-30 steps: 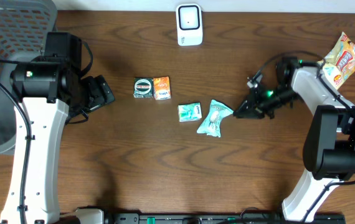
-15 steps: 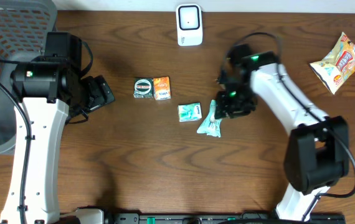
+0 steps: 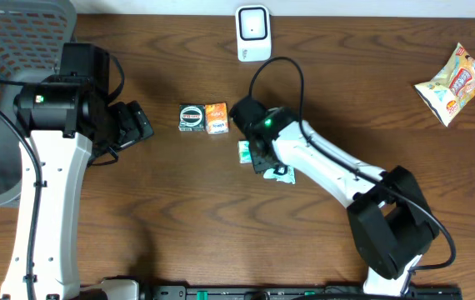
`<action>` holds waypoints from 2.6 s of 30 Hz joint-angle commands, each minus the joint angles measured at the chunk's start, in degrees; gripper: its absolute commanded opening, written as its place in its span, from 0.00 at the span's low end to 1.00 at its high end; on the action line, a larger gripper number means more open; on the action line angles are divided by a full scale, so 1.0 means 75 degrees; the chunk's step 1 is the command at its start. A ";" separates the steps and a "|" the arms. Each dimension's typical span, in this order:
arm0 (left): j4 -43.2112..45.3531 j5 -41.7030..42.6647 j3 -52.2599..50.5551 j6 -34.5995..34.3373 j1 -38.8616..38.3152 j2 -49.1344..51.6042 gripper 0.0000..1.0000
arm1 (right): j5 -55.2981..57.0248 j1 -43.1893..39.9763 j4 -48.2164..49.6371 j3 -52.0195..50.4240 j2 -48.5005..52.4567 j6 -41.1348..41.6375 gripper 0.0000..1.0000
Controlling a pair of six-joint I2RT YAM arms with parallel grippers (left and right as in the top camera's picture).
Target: Scan the item barcode
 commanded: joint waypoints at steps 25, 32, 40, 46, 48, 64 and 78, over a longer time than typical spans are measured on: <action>-0.0050 -0.0044 0.0009 -0.0070 0.0003 0.0041 0.98 | 0.2250 -0.0009 -0.0845 -0.0140 0.0032 -0.0915 0.63; -0.0050 -0.0044 0.0009 -0.0070 0.0003 0.0041 0.98 | 0.1352 0.0428 -0.0044 -0.0373 0.0044 -0.1699 0.63; -0.0050 -0.0044 0.0009 -0.0070 0.0006 0.0041 0.98 | 0.1355 0.0291 0.0388 -0.0839 0.0047 -0.2124 0.63; -0.0050 -0.0044 0.0009 -0.0070 0.0003 0.0041 0.98 | 0.1399 0.0076 0.1014 -0.1527 0.0047 -0.2532 0.63; -0.0050 -0.0044 0.0009 -0.0070 0.0003 0.0041 0.98 | 0.1547 -0.0009 0.1297 -0.1725 0.0047 -0.2597 0.63; -0.0050 -0.0044 0.0009 -0.0070 0.0003 0.0041 0.98 | -0.1903 -0.1335 0.1591 -0.1320 0.0035 -0.2702 0.01; -0.0050 -0.0044 0.0009 -0.0070 0.0003 0.0041 0.98 | -0.8801 -0.3104 -0.0169 0.0504 0.0093 -0.3541 0.01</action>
